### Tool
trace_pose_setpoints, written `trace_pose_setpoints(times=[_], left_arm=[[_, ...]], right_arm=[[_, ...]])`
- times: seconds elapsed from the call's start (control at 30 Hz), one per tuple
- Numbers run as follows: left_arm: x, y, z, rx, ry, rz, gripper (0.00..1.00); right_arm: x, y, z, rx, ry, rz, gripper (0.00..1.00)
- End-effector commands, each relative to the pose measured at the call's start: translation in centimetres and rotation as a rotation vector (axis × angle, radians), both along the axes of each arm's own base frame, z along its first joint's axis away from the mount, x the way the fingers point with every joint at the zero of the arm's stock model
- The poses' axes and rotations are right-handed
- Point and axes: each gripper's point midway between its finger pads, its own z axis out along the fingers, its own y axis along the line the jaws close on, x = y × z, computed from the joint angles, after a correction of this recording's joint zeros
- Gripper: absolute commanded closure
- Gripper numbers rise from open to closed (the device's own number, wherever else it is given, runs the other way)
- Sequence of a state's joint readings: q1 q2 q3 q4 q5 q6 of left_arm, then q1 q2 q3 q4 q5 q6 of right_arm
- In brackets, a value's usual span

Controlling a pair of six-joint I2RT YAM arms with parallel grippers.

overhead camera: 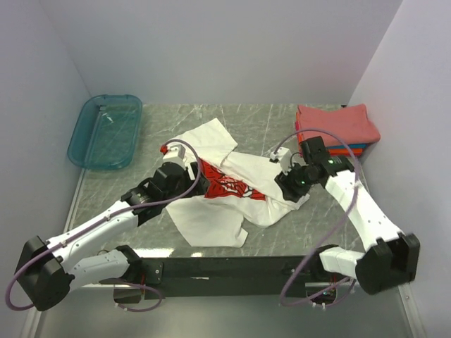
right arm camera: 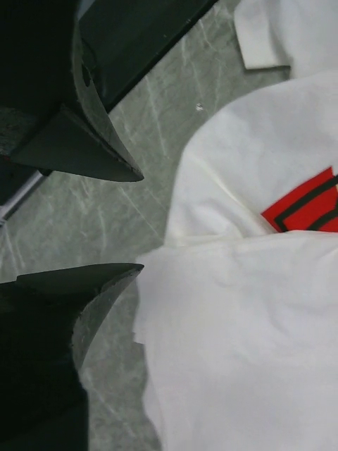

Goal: Fold and stack the t-shirts
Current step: Flatten the tshirt out

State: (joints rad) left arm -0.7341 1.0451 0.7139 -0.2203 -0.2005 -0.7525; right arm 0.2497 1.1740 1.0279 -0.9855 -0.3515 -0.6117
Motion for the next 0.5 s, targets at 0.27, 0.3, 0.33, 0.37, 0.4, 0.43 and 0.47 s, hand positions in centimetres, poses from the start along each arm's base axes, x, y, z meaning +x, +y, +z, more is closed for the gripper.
trace_pose_setpoints(times=[0.27,0.3,0.33,0.37,0.4,0.43,0.47], left_arm=[[-3.0,1.8,-1.3,-0.083,0.027,0.011,0.19],[-3.2,2.0,-1.2,-0.092,0.022,0.011,0.18],[-3.4,2.1,-1.4,-0.095,0.026,0.014,0.18],[-3.5,2.3,-1.7,-0.093,0.028,0.017,0.18],[-3.5,2.4,-1.8,-0.090,0.027,0.021,0.18],[-3.5,2.5,-1.8,-0.089,0.026,0.023,0.18],[-3.5,2.5,-1.8,-0.081,0.024,0.023,0.18]], right_arm=[[5.8,2.0,-7.8,-0.095,0.044,0.027,0.43],[5.7,2.0,-8.0,-0.107,0.049,0.026,0.43],[5.5,1.9,-8.3,-0.115,0.057,0.028,0.43],[5.4,1.8,-8.7,-0.127,0.070,0.030,0.44],[5.2,1.8,-9.0,-0.135,0.081,0.034,0.44],[5.0,1.6,-9.3,-0.143,0.089,0.034,0.45],[4.9,1.4,-9.8,-0.161,0.102,0.029,0.45]])
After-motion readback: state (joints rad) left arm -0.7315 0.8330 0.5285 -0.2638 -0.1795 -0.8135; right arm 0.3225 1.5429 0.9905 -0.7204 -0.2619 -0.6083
